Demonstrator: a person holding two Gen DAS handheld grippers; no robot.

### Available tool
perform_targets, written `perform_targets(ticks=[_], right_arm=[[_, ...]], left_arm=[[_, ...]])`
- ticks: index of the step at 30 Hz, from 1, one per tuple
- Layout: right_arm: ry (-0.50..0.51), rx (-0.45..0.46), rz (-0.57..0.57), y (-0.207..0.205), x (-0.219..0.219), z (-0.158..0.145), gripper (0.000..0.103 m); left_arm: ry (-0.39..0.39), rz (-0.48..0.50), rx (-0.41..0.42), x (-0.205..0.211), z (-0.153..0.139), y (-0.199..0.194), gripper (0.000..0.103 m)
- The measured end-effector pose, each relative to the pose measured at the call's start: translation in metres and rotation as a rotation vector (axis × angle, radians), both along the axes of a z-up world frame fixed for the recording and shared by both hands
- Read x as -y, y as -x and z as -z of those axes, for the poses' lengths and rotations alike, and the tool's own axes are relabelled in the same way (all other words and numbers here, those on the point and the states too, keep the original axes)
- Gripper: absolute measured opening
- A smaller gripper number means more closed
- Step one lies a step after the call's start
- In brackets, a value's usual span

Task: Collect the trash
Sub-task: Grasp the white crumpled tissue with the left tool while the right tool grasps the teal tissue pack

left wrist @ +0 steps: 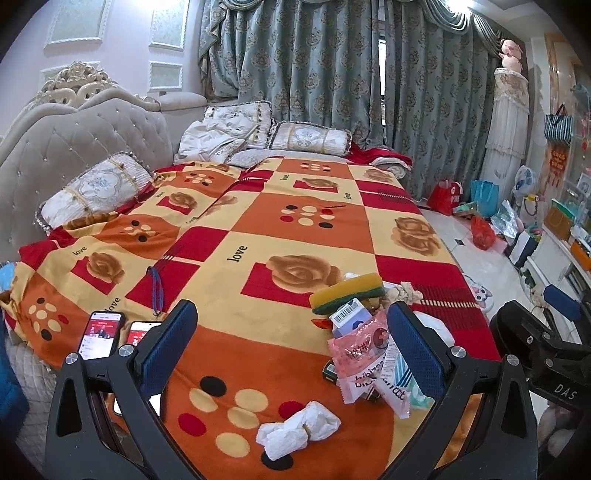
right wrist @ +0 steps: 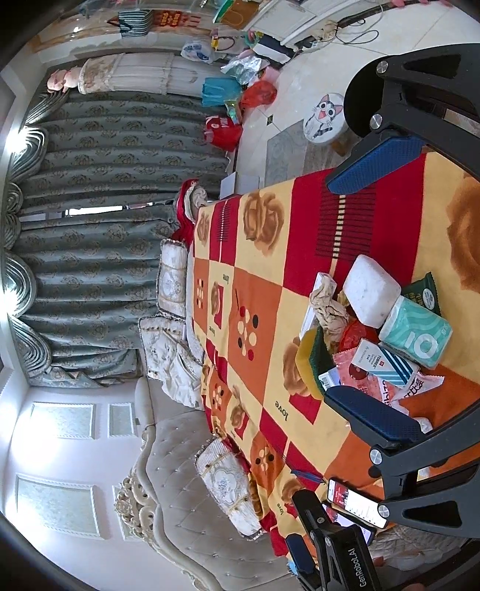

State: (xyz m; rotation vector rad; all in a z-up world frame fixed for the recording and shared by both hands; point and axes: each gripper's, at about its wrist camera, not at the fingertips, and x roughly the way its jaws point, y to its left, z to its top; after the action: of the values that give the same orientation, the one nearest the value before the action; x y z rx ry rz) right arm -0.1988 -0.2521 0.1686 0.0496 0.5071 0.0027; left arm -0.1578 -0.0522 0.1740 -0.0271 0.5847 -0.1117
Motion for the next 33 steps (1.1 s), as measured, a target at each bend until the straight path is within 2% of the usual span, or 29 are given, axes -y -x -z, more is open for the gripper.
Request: perform_targets(ticks=[33], right_arm=[[-0.020, -0.032, -0.024, 0.000, 0.007, 0.010, 0.103]], left_arm=[[-0.021, 0.040, -0.038, 0.009, 0.018, 0.000, 0.102]])
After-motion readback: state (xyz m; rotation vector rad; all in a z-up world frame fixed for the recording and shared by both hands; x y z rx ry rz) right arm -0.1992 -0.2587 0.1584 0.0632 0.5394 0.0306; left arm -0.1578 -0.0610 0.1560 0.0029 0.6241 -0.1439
